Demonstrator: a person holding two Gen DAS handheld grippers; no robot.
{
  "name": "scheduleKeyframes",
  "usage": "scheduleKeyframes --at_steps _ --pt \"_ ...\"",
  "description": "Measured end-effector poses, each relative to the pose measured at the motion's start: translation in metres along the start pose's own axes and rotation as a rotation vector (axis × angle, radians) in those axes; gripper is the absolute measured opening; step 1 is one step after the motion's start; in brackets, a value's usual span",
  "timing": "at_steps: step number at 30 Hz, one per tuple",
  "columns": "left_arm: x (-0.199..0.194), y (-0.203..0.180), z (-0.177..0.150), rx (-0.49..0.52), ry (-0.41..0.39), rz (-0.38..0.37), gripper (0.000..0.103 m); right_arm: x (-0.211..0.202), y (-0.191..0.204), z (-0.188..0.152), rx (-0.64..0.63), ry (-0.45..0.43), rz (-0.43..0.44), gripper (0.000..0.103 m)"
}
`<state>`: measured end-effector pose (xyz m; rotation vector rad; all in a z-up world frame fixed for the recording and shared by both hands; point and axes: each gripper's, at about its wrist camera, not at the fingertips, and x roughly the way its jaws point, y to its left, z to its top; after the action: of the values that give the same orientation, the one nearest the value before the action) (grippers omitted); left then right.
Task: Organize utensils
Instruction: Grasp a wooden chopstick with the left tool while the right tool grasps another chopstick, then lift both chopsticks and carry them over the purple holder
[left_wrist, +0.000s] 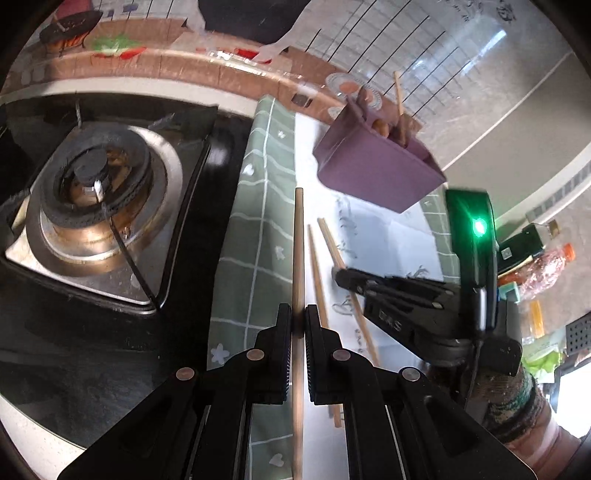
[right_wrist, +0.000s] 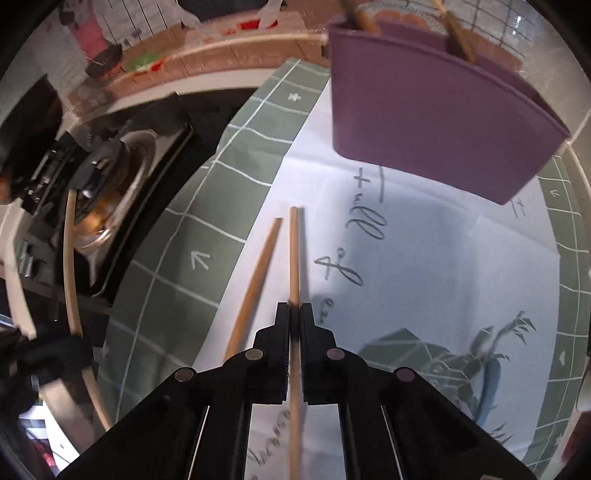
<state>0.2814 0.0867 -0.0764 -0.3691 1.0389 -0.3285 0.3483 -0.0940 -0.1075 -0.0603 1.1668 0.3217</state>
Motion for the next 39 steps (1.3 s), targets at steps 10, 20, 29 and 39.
scheduleKeyframes --at_steps 10,20,29,39 --pt "-0.033 -0.040 0.007 0.092 -0.092 -0.099 0.007 -0.074 -0.043 -0.025 0.062 -0.142 0.117 0.004" --pt "-0.049 -0.086 0.015 0.203 -0.169 -0.117 0.007 -0.115 -0.068 -0.032 0.065 -0.263 0.052 0.004" --pt "-0.074 -0.131 0.038 0.293 -0.231 -0.134 0.007 -0.156 -0.081 -0.026 0.044 -0.365 0.047 0.004" --pt "-0.149 -0.205 0.105 0.448 -0.422 -0.150 0.007 -0.294 -0.082 0.032 -0.067 -0.742 -0.019 0.004"
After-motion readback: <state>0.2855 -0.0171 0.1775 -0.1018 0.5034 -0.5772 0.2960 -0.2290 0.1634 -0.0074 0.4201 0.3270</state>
